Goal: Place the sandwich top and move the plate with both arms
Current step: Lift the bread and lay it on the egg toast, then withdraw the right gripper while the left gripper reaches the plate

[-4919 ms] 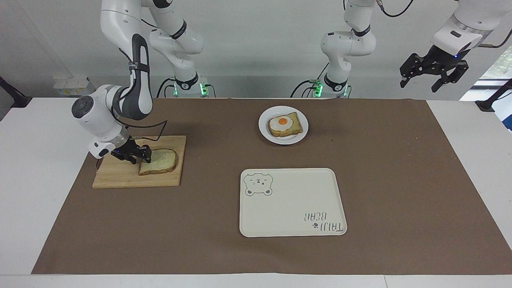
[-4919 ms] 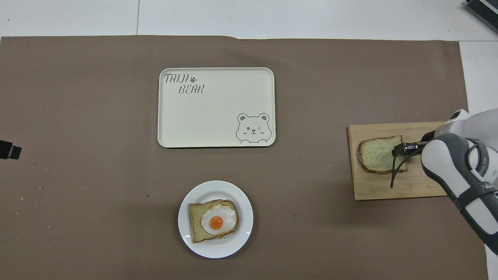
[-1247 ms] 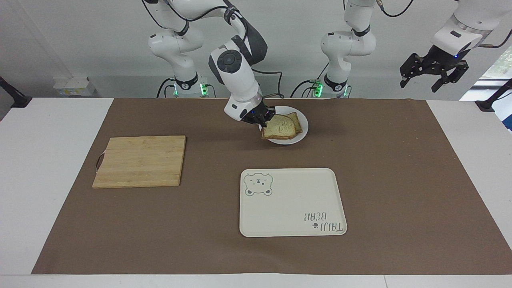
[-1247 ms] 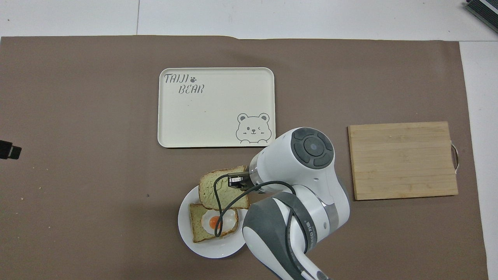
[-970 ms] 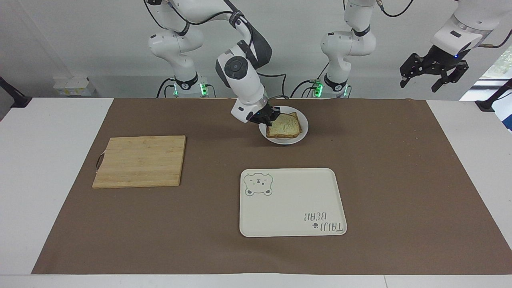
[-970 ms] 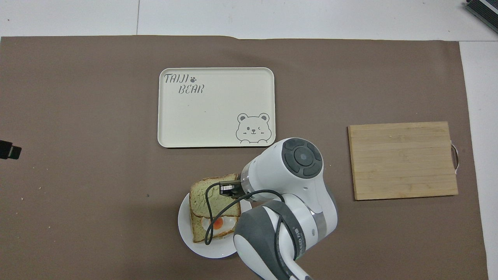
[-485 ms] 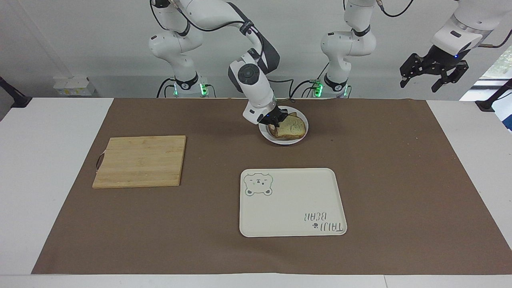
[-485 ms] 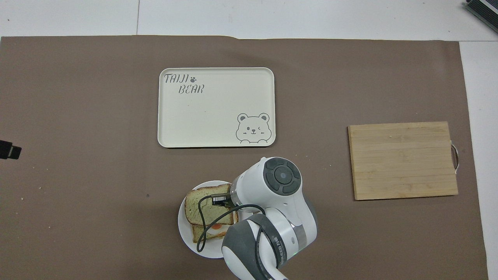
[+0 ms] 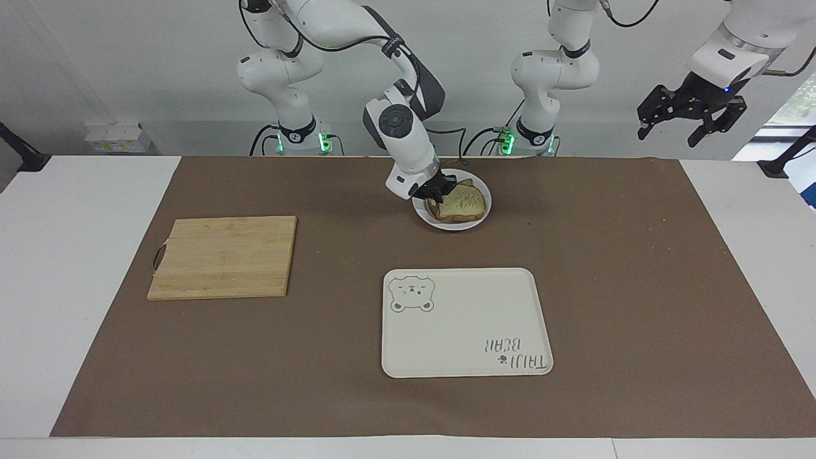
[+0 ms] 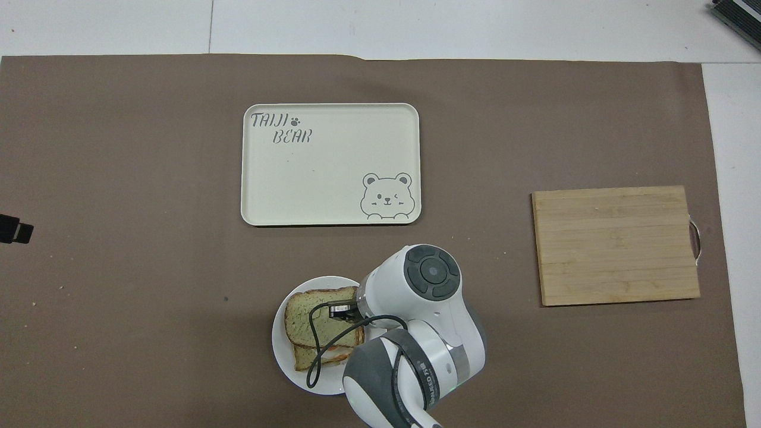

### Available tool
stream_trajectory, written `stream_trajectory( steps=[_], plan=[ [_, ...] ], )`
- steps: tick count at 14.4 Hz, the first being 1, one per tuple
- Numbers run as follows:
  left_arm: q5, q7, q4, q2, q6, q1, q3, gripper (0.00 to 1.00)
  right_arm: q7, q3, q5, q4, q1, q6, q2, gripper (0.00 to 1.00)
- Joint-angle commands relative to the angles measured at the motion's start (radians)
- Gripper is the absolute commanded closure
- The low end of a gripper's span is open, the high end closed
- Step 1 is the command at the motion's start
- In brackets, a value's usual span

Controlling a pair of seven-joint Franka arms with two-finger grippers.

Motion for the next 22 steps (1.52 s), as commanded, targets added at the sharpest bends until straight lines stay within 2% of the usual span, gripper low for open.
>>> stream_trajectory(
  steps=[1, 4, 7, 10, 12, 14, 18, 22],
  plan=[
    [-0.01, -0.007, -0.022, -0.02, 0.007, 0.003, -0.008, 0.0, -0.001, -0.007, 0.009, 0.019, -0.001, 0.013, -0.01, 0.0],
    [-0.01, -0.01, -0.03, -0.024, 0.014, 0.009, -0.008, 0.0, -0.001, -0.02, -0.009, 0.029, -0.021, -0.004, -0.057, 0.0],
    [-0.012, -0.001, -0.034, -0.026, 0.031, 0.012, -0.01, 0.0, -0.001, -0.02, -0.137, 0.045, -0.073, -0.076, -0.12, 0.0],
    [-0.013, -0.001, -0.043, -0.029, 0.042, 0.009, -0.008, 0.0, -0.005, -0.018, -0.227, 0.111, -0.154, -0.195, -0.154, 0.0],
    [-0.021, 0.011, -0.049, -0.029, 0.072, 0.009, -0.011, 0.0, -0.004, -0.02, -0.256, 0.153, -0.214, -0.277, -0.158, 0.0],
    [-0.068, 0.018, -0.068, -0.036, 0.079, 0.001, -0.01, 0.0, -0.008, -0.018, -0.259, 0.159, -0.309, -0.309, -0.183, 0.0],
    [-0.166, 0.019, -0.221, -0.111, 0.163, 0.001, -0.01, 0.0, -0.032, -0.021, -0.27, 0.191, -0.41, -0.335, -0.229, 0.0],
    [-0.266, 0.016, -0.494, -0.223, 0.328, 0.0, -0.011, 0.0, -0.033, -0.02, -0.458, 0.292, -0.426, -0.375, -0.234, 0.0]
  ],
)
